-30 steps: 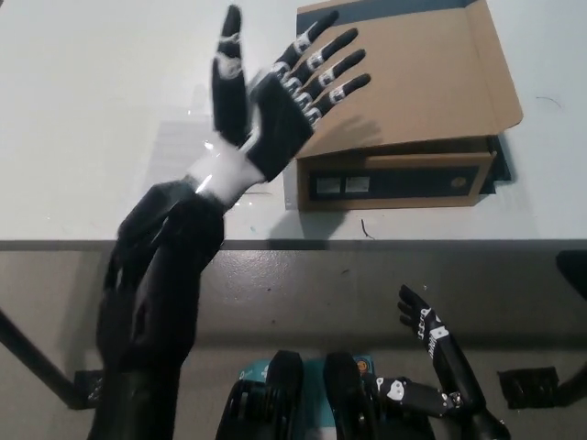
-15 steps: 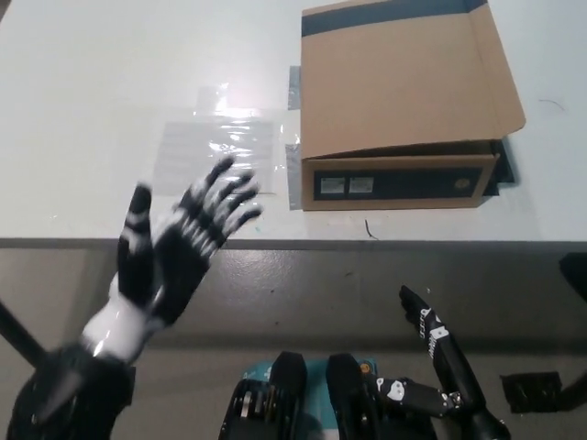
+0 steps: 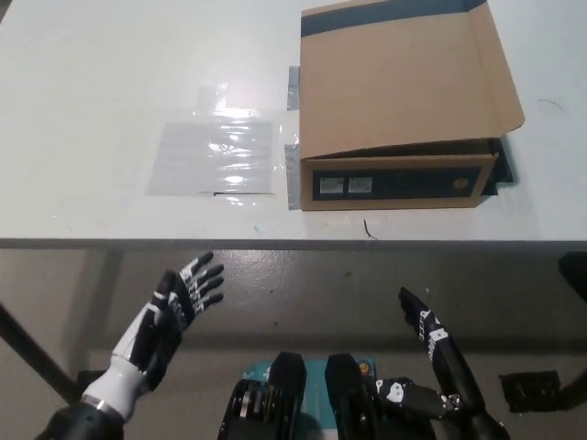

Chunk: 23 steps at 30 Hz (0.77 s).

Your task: A small storge box is placed at the center of the table and the robot uses its left hand to push the lid and close it

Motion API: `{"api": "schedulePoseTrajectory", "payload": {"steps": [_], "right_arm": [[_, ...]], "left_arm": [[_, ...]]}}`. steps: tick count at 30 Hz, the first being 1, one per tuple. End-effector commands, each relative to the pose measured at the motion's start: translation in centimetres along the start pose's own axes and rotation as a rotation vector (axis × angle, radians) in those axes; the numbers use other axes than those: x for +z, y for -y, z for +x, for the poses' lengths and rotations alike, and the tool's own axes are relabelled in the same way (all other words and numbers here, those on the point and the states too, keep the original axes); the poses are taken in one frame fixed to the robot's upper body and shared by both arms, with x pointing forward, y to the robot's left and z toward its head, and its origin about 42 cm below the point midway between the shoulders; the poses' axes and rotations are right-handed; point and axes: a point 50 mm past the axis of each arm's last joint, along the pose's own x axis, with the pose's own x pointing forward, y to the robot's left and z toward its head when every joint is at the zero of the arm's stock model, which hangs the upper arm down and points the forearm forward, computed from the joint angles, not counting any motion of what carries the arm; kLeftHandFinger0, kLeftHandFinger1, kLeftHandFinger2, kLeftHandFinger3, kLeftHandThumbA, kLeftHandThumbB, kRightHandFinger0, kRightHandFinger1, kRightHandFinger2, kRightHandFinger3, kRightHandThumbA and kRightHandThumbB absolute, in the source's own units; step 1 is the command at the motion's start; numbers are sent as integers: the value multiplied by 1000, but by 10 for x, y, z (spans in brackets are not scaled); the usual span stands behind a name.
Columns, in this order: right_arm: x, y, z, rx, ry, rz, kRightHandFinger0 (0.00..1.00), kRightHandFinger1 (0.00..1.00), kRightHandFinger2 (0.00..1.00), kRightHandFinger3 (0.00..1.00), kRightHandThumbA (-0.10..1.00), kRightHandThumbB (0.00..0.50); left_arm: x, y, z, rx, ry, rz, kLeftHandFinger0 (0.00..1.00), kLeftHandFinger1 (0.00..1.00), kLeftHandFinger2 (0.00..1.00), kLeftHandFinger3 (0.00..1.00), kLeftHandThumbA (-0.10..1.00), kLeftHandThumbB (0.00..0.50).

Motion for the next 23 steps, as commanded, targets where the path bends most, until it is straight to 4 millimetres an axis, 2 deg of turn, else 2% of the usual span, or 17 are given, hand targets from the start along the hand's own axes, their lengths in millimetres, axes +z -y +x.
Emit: {"api": "schedulePoseTrajectory", "payload": {"steps": [1, 4, 7, 12, 14, 16, 17, 20, 23], "right_arm": [[9, -4, 2, -55, 70, 32, 1000, 1000, 1000, 1000, 1000, 414], [9, -3, 2, -55, 69, 40, 1000, 1000, 1000, 1000, 1000, 411], [7, -6, -1, -51, 61, 36, 1000, 1000, 1000, 1000, 1000, 420], [1, -8, -16, -44, 32, 29, 1000, 1000, 1000, 1000, 1000, 400], [-1, -7, -20, -44, 27, 33, 1000, 1000, 1000, 1000, 1000, 398], [-1, -7, -22, -47, 23, 30, 1000, 1000, 1000, 1000, 1000, 407], [-1, -7, -22, -46, 25, 29, 1000, 1000, 1000, 1000, 1000, 410], [-3, -8, -23, -52, 17, 38, 1000, 1000, 1000, 1000, 1000, 405], [-3, -8, -22, -60, 18, 39, 1000, 1000, 1000, 1000, 1000, 401]], "left_arm": [[-11, -1, -7, -84, 161, 654, 1000, 1000, 1000, 1000, 1000, 305], [-18, 1, -3, -83, 133, 655, 1000, 1000, 1000, 1000, 1000, 280], [-27, 3, -8, -71, 118, 660, 1000, 1000, 1000, 1000, 1000, 252], [-42, 9, -23, -14, 95, 574, 1000, 1000, 1000, 1000, 1000, 266], [-46, 11, -24, -2, 93, 542, 1000, 1000, 1000, 1000, 1000, 271], [-50, 14, -22, 12, 97, 484, 1000, 1000, 1000, 1000, 1000, 298], [-50, 16, -20, 27, 101, 412, 1000, 1000, 1000, 1000, 1000, 303], [-50, 16, -18, 51, 115, 320, 1000, 1000, 1000, 1000, 1000, 294], [-48, 13, -15, 65, 130, 303, 1000, 1000, 1000, 1000, 1000, 266]]}}
